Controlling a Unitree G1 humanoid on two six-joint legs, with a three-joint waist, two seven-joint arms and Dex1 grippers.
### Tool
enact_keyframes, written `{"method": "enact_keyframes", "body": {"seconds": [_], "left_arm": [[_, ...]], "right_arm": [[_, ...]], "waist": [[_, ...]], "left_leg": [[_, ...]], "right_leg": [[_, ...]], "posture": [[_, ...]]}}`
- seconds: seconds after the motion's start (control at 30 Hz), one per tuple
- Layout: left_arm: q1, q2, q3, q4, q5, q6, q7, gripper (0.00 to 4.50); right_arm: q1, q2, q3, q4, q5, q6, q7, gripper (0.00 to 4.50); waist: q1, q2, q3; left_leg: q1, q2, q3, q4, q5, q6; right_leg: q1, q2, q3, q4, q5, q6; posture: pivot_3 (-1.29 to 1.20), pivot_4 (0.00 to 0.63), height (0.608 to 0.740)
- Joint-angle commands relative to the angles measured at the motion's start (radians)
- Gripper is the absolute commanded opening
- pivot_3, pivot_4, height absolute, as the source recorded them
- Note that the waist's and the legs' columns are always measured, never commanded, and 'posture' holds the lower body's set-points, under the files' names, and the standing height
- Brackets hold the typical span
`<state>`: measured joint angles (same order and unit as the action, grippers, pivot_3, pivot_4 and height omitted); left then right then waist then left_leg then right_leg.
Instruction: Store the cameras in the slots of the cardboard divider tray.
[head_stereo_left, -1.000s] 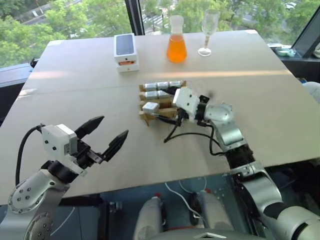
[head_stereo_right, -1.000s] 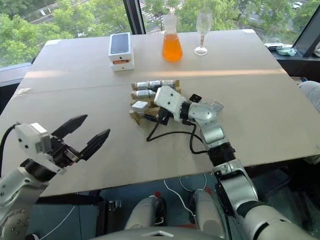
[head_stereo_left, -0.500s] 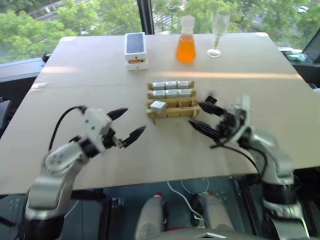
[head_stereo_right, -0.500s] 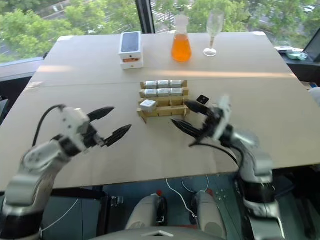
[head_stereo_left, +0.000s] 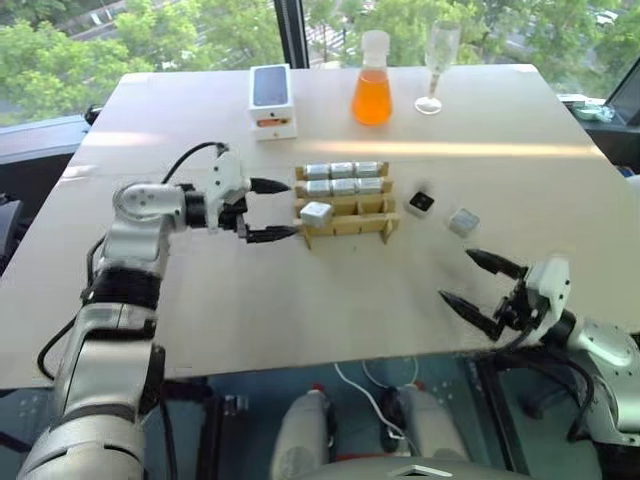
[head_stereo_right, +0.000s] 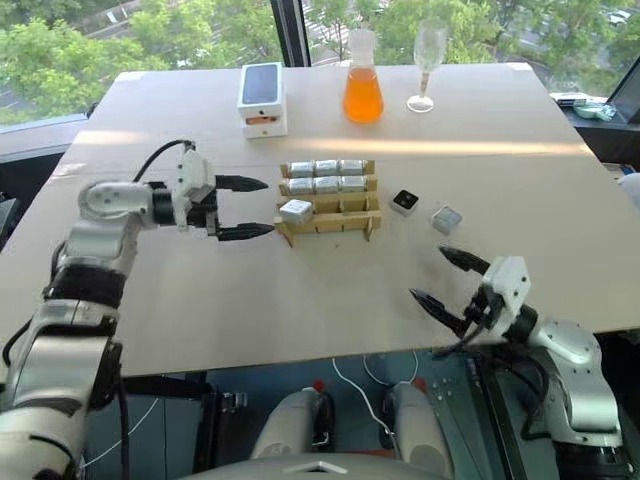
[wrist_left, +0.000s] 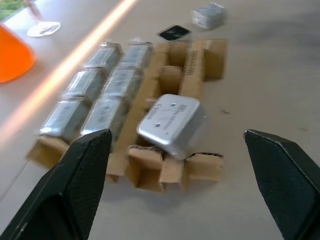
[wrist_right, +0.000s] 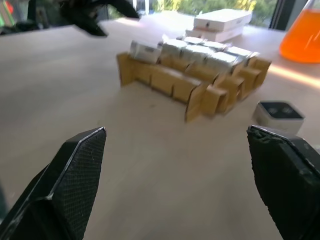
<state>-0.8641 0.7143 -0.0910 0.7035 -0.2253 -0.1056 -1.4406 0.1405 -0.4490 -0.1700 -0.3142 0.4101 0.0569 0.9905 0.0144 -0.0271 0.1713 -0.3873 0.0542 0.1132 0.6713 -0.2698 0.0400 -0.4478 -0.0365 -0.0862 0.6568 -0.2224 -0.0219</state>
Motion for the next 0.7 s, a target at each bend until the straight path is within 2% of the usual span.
{"method": "enact_keyframes", "body": {"seconds": [0.03,0.13,0.3,0.7], "left_arm": [[-0.112,-0.014,-0.026,0.156,0.056,-0.085,-0.088,4.36],[-0.192,-0.038,-0.054,0.264,0.108,-0.145,-0.136,4.36],[-0.265,-0.067,-0.103,0.336,0.172,-0.247,-0.173,4.36],[-0.293,-0.107,-0.093,0.394,0.246,-0.365,-0.106,4.36]], "right_arm": [[0.017,-0.015,0.007,-0.051,-0.009,-0.053,-0.012,4.46],[0.014,0.0,0.019,-0.055,-0.01,-0.065,-0.048,4.46],[0.016,0.013,0.042,-0.059,-0.02,-0.076,-0.095,4.46],[0.016,0.017,0.075,-0.075,-0.008,-0.075,-0.147,4.46]], "waist": [[-0.004,0.0,0.0],[-0.01,-0.001,0.0],[-0.006,-0.001,0.001],[-0.004,-0.001,0.001]], "left_leg": [[0.0,0.0,0.001,0.0,0.0,0.0],[0.002,0.0,0.002,0.0,-0.001,0.002],[0.002,0.0,0.001,0.001,-0.002,0.003],[0.002,0.001,0.001,0.003,-0.001,0.002]], "right_leg": [[0.0,0.0,0.0,0.0,0.0,0.0],[0.0,0.001,0.003,0.001,0.0,0.0],[0.0,0.001,0.003,0.002,0.0,0.0],[0.0,0.001,0.003,0.003,0.0,0.0]], "posture": [[0.0,0.15,0.74],[0.0,0.15,0.74],[0.0,0.15,0.74],[0.0,0.15,0.74]]}}
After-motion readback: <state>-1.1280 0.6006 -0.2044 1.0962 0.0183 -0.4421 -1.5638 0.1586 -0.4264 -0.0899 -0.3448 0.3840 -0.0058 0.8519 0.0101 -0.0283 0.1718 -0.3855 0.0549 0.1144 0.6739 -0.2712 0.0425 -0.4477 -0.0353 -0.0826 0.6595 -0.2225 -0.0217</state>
